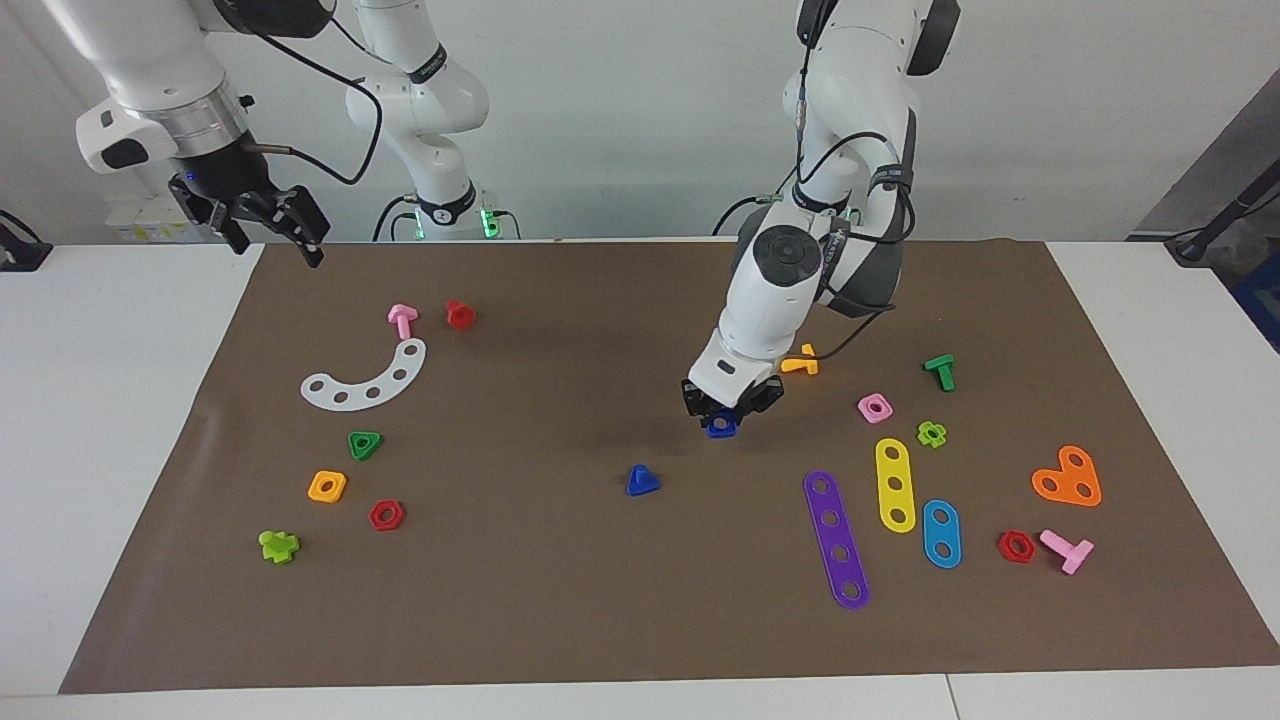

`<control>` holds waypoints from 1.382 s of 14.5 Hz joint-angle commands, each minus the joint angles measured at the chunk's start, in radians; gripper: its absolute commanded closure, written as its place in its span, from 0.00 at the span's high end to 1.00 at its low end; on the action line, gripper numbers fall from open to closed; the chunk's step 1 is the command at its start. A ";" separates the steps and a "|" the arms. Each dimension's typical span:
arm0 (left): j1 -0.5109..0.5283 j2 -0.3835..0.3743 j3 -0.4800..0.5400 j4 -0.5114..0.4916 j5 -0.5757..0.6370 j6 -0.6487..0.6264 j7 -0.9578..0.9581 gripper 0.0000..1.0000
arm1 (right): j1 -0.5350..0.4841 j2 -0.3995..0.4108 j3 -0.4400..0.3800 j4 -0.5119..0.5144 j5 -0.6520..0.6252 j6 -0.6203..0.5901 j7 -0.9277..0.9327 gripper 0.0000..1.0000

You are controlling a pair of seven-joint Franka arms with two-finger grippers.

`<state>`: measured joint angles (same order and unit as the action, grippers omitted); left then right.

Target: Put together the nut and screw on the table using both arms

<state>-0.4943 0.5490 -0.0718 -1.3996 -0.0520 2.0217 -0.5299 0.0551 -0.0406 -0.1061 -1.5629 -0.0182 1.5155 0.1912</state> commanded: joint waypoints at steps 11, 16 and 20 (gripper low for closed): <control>-0.115 0.229 0.037 0.275 0.050 -0.031 -0.018 0.00 | 0.002 -0.025 -0.007 -0.032 0.059 0.015 -0.019 1.00; -0.124 0.229 0.035 0.275 0.050 -0.034 -0.018 0.00 | 0.002 -0.025 -0.003 -0.029 0.060 0.003 -0.019 1.00; -0.128 0.229 0.035 0.272 0.050 -0.026 -0.018 0.00 | 0.002 -0.025 -0.003 -0.029 0.061 0.003 -0.019 1.00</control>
<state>-0.6038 0.7542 -0.0546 -1.1699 -0.0222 2.0155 -0.5341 0.0583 -0.0429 -0.1059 -1.5680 0.0194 1.5156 0.1912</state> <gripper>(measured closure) 0.537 0.000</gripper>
